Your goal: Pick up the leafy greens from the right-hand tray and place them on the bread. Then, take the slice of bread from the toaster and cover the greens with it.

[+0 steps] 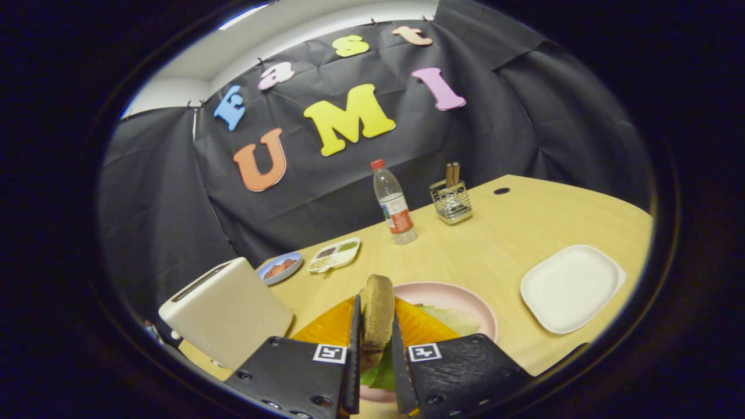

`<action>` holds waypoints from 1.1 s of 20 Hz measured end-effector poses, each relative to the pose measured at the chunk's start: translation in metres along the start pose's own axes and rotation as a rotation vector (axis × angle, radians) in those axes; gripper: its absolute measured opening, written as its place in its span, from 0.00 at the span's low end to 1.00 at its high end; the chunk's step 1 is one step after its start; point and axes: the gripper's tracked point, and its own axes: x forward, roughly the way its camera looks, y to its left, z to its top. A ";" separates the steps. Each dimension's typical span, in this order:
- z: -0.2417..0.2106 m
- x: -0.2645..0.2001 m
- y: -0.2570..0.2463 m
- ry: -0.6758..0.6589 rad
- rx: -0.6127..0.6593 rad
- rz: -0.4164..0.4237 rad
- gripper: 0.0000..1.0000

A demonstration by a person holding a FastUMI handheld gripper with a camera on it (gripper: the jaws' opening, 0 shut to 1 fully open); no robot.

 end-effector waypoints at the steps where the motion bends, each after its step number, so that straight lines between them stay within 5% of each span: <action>1: -0.002 0.000 -0.003 0.007 -0.002 -0.002 0.24; 14: 0.016 -0.010 -0.046 -0.016 -0.016 -0.063 0.69; 17: 0.040 -0.027 -0.050 -0.085 -0.091 -0.090 0.91; 22: 0.096 -0.079 -0.061 -0.233 -0.268 -0.174 0.95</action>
